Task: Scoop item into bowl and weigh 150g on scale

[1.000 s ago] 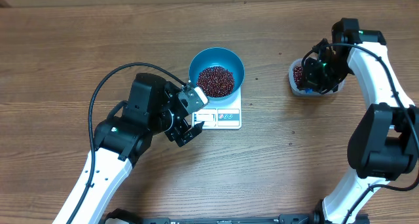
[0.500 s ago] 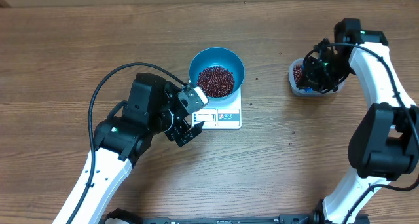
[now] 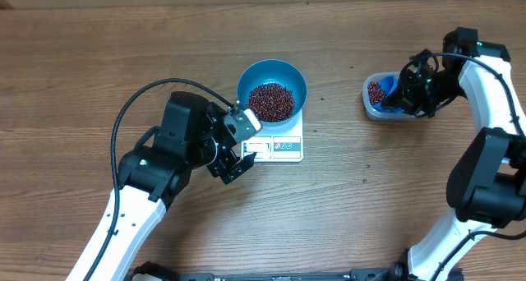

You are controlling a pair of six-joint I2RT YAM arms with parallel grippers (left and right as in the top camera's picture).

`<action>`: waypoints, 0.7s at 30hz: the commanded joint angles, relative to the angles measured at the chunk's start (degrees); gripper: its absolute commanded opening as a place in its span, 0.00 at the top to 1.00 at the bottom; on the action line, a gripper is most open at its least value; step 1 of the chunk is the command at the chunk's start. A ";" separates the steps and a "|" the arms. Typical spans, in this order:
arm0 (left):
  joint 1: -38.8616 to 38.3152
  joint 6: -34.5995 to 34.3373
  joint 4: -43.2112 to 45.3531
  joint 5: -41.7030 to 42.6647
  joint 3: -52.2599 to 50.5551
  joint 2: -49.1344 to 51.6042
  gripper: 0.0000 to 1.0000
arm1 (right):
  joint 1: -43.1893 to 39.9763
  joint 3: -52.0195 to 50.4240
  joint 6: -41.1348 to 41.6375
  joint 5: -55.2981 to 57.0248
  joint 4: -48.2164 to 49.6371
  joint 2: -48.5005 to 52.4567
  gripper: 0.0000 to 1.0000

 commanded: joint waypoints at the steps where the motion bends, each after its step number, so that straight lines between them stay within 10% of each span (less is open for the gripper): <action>1: 0.26 -0.98 0.02 0.48 1.57 0.17 0.00 | -0.59 0.02 -1.53 -2.64 0.63 0.46 0.96; 21: 0.26 -0.98 0.02 0.48 1.57 0.17 0.01 | -5.81 -4.90 -1.97 -4.35 0.96 0.50 0.96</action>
